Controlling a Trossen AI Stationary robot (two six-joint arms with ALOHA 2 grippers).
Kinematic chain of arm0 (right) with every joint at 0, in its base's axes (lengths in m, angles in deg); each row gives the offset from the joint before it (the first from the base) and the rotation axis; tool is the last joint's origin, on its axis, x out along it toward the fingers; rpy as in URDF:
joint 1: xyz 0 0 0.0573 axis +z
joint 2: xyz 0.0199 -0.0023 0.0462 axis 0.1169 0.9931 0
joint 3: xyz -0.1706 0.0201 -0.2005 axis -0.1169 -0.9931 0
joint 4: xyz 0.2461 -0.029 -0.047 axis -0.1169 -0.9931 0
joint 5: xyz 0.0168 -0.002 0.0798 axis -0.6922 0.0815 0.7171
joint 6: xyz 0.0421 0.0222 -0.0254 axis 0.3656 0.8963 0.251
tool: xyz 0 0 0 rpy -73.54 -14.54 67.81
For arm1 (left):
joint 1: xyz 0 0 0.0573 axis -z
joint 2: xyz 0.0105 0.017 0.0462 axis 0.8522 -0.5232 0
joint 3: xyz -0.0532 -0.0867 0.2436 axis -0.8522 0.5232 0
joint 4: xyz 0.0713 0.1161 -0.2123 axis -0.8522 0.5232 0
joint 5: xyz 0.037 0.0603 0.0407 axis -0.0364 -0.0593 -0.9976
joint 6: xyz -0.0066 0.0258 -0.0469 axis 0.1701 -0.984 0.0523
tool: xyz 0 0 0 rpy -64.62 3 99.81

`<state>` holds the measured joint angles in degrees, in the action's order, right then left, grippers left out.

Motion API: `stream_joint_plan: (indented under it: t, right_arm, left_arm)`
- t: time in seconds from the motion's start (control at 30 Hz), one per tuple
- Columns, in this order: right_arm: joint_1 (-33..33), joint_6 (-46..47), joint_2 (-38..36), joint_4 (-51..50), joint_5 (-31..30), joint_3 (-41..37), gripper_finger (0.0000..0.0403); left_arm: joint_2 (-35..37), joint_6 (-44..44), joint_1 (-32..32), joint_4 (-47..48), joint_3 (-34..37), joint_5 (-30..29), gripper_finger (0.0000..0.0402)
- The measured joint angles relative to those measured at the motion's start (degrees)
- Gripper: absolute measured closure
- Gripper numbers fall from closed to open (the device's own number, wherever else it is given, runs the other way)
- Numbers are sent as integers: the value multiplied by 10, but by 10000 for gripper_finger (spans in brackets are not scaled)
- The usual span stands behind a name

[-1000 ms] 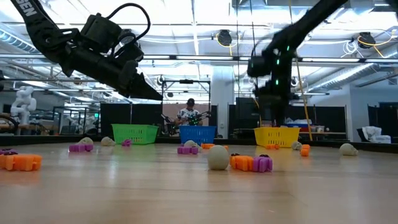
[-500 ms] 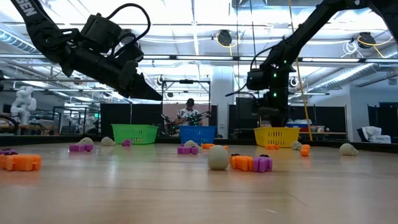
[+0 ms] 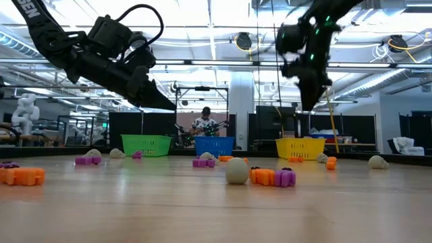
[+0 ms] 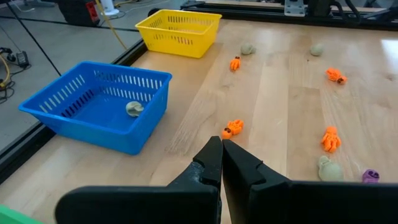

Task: Sort Halloween decoration
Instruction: Put the white skull toy into the blue bin

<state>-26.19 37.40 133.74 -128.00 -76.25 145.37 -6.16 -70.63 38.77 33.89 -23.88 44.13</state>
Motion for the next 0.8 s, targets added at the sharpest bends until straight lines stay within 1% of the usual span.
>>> stream_joint_plan:
  t: [0.07,0.17,0.3,0.4,0.5,0.6,0.7,0.8]
  right_arm:
    - [49,35,-26,-10,6,-16,315]
    - [127,112,-58,-18,43,-49,348]
    - [243,249,-91,-19,61,-97,382]
    - [333,364,-99,-15,62,-128,397]
    - [412,467,-96,-6,61,-143,402]
    - [478,553,-87,22,61,-148,398]
    - [532,625,-73,54,61,-149,383]
    - [578,685,-51,79,61,-149,360]
  left_arm:
    - [0,0,0,0,0,0,391]
    - [0,0,0,0,0,0,391]
    - [0,0,0,3,0,0,391]
    - [0,0,0,15,0,0,391]
    - [0,0,0,22,0,0,391]
    - [0,0,0,28,0,0,391]
    - [0,0,0,31,0,0,391]
    - [0,0,0,31,0,0,391]
